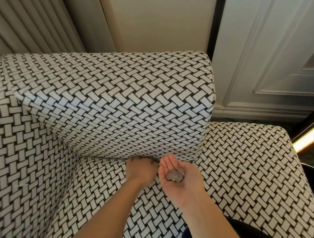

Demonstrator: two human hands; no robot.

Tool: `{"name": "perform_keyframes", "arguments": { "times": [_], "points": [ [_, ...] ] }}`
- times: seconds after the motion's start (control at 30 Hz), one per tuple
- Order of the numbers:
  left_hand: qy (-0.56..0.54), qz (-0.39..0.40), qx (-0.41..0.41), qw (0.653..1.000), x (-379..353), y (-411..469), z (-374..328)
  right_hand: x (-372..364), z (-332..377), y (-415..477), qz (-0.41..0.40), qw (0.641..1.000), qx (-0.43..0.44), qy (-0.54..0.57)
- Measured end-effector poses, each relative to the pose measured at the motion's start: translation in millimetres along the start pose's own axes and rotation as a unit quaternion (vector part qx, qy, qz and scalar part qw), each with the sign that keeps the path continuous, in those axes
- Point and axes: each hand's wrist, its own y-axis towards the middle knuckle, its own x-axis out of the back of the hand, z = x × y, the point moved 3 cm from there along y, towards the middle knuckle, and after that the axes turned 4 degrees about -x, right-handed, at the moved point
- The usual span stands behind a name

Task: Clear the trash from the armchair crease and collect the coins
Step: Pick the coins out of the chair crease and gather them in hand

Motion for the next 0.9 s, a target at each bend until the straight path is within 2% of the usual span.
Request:
{"name": "perform_keyframes", "arguments": {
  "times": [0.1, 0.27, 0.37, 0.5, 0.57, 0.63, 0.67, 0.7, 0.73, 0.8, 0.83, 0.87, 0.9],
  "points": [
    [-0.106, -0.068, 0.005, 0.992, 6, -6, 0, 2, 0, 0, 0.001, 1.000, -0.005, 0.002],
    [-0.264, -0.106, 0.014, 0.959, 13, -17, 2, 6, -2, 0, 0.006, 1.000, -0.006, -0.015],
    [-0.259, -0.174, 0.015, 0.950, 11, -28, -1, 7, -3, -1, 0.014, 0.999, -0.006, -0.033],
    [-0.263, -0.226, -0.013, 0.938, 14, -55, -11, 8, -11, -3, 0.027, 0.998, -0.011, -0.051],
    [-0.328, -0.237, 0.025, 0.914, 15, -80, -11, 9, -19, -9, 0.042, 0.997, -0.017, -0.062],
    [-0.427, -0.244, 0.096, 0.866, 11, -109, -9, 10, -22, -14, 0.049, 0.996, -0.017, -0.074],
    [-0.492, -0.238, 0.146, 0.824, 8, -123, -7, 10, -23, -17, 0.049, 0.995, -0.014, -0.081],
    [-0.580, -0.233, 0.196, 0.755, 3, -136, -4, 11, -24, -21, 0.048, 0.995, -0.011, -0.086],
    [-0.687, -0.218, 0.243, 0.649, -2, -145, -3, 12, -23, -22, 0.045, 0.995, -0.009, -0.092],
    [-0.870, -0.148, 0.279, 0.379, -5, -167, -10, 15, -28, -31, 0.048, 0.994, -0.013, -0.101],
    [-0.912, -0.123, 0.275, 0.277, -2, -179, -13, 17, -34, -39, 0.055, 0.993, -0.018, -0.103],
    [-0.935, -0.111, 0.267, 0.204, 1, -185, -18, 20, -37, -43, 0.064, 0.993, -0.025, -0.101],
    [-0.947, -0.106, 0.256, 0.164, 6, -194, -21, 22, -43, -52, 0.080, 0.992, -0.032, -0.097]
  ]
}}
